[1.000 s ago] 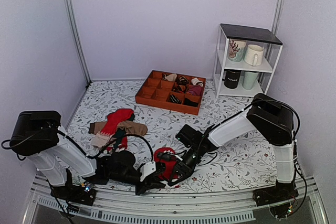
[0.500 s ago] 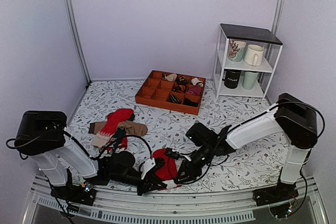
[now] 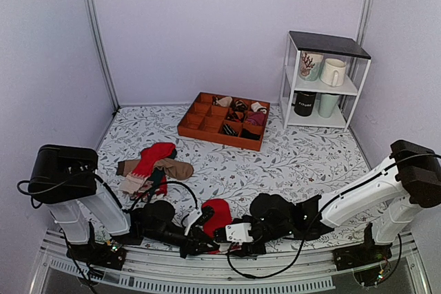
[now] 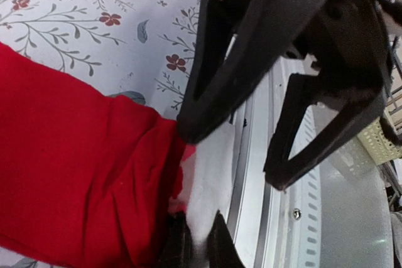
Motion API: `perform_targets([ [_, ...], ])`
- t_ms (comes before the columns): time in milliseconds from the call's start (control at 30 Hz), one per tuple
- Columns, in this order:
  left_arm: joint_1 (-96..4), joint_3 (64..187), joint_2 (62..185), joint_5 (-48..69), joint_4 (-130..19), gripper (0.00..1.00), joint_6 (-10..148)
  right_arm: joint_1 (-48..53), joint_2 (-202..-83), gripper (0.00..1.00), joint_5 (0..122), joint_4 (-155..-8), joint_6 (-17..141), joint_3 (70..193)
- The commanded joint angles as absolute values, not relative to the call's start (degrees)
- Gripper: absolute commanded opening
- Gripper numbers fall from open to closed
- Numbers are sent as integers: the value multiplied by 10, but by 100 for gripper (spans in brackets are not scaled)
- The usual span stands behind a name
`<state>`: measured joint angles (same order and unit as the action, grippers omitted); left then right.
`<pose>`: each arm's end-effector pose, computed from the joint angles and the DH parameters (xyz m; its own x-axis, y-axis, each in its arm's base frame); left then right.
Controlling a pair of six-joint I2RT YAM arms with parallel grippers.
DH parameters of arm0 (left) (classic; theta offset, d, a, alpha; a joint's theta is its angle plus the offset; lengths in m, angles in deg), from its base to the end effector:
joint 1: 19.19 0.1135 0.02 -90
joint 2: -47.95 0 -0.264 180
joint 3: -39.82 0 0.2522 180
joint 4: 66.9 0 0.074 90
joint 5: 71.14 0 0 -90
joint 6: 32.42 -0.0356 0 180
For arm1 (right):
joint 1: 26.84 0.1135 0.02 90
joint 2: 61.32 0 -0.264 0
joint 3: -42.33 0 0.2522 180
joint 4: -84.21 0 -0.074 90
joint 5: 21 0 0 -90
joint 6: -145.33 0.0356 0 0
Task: Roll the socks
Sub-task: Roll the sock at the center of the board.
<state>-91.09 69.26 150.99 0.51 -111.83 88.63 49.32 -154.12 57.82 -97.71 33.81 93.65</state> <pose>0.0656 -0.2367 0.0770 -0.6373 0.3740 -0.6738 0.7696 0.2629 -0.5819 0.0665 0.2986 0.1408 0.2208 -0.6081 -0.7625 -0.9753 -0.1436 -0.1679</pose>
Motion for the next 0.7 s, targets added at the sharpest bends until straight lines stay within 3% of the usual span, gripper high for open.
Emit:
perform_targets([
  [0,-911,658,1548,-16,-960,0,902,527,-1574,59,670,-935,287,970],
  [500,-910,655,1547,-20,-967,0,899,543,-1600,44,719,-883,300,991],
  [667,-911,655,1548,-23,-967,0,901,544,-1591,50,745,-870,298,995],
])
